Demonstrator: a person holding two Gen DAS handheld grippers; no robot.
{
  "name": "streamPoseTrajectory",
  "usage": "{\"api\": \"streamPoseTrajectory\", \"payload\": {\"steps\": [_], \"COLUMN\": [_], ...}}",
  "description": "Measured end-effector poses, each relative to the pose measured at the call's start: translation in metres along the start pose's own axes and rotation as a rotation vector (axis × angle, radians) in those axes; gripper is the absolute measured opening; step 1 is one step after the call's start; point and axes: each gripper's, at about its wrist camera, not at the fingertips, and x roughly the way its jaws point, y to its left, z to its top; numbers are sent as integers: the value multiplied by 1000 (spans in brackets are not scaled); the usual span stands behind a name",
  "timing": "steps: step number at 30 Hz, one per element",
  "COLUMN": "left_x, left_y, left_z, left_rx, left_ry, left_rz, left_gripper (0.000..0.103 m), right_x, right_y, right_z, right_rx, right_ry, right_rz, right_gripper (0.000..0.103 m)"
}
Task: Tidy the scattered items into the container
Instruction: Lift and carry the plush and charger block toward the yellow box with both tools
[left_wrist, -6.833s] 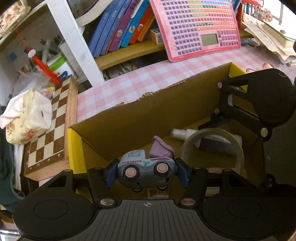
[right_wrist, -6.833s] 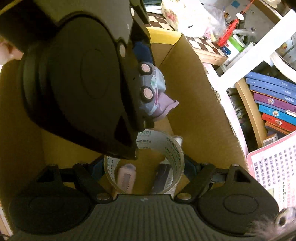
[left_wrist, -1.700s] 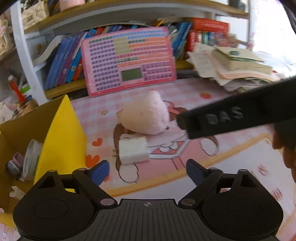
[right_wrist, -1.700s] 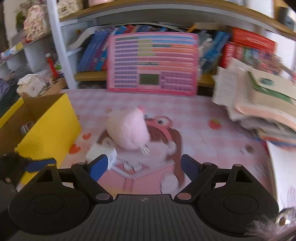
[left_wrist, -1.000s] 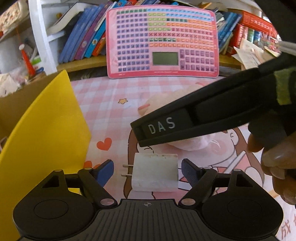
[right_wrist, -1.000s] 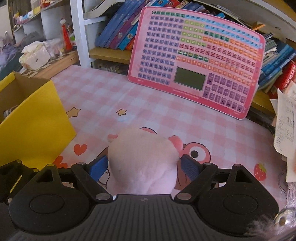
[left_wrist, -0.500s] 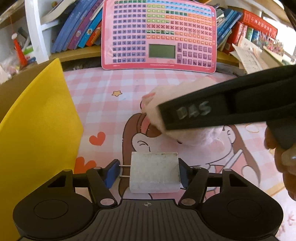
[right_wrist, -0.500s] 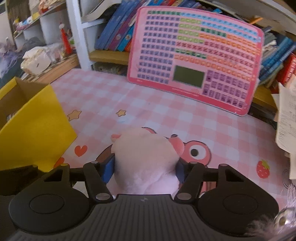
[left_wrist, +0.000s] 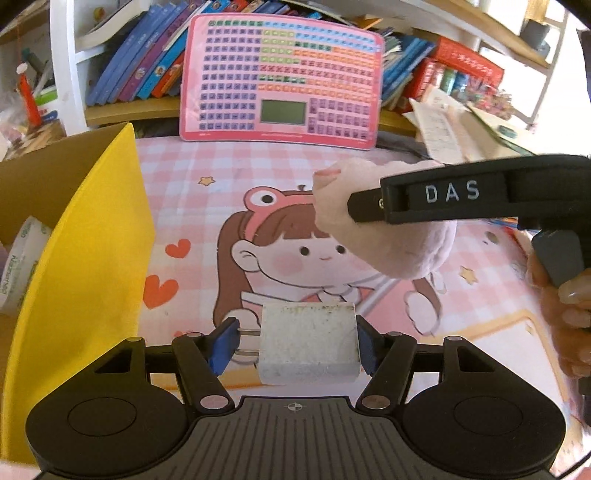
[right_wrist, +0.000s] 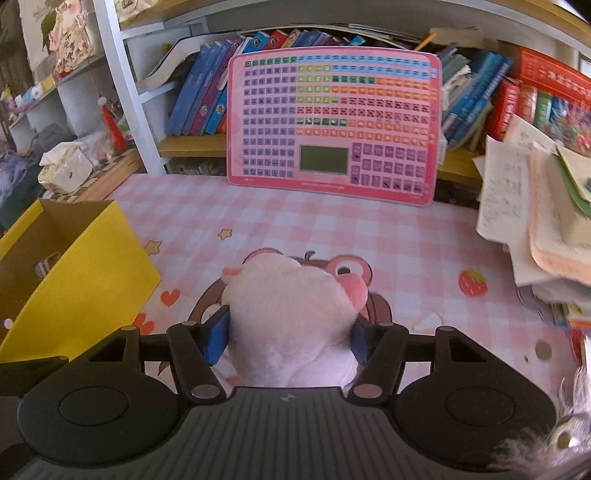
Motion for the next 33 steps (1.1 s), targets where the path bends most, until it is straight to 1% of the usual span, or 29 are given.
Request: {"api": "streamPoseTrajectory", "payload": {"steps": [3,11,18,19,20,24,26,30,33], "left_x": [-13,-52,-87,-93,-98,-118,-126,-150,-166], "left_y": [2,9,36,41,45,68,79,103,121], "left_z": [-4,-14,-34,-38,-42,-60,-68,-81,-92], "left_rx": [-19,-20,-92,-97,-97,-136,-159,-174,-181], "left_ry": [3,-33,-13,-11,15,34,42,34,20], "left_rz": [-33,-113,-166,-172,-179,-201,-209,-215,-215], "left_gripper": [65,65,65,65,65,65,65,65,65], "right_x": [-13,-52,-82,-86,-90,-99,-104,-118,-125], "right_y": [3,12,30,34,39,62,77,110,133], "right_z": [-8,-22,-42,-45,-48,-60,-65,-77,-88], "right_rx": [12,55,78,83,87,83,77,94,84], "right_ry": [-3,-24,27,32,36,61,59,39,47], "right_rz": [-1,-18,-22,-26,-29,-27,-31,-29,-26], "right_gripper": [61,61,61,61,61,61,61,61,61]}}
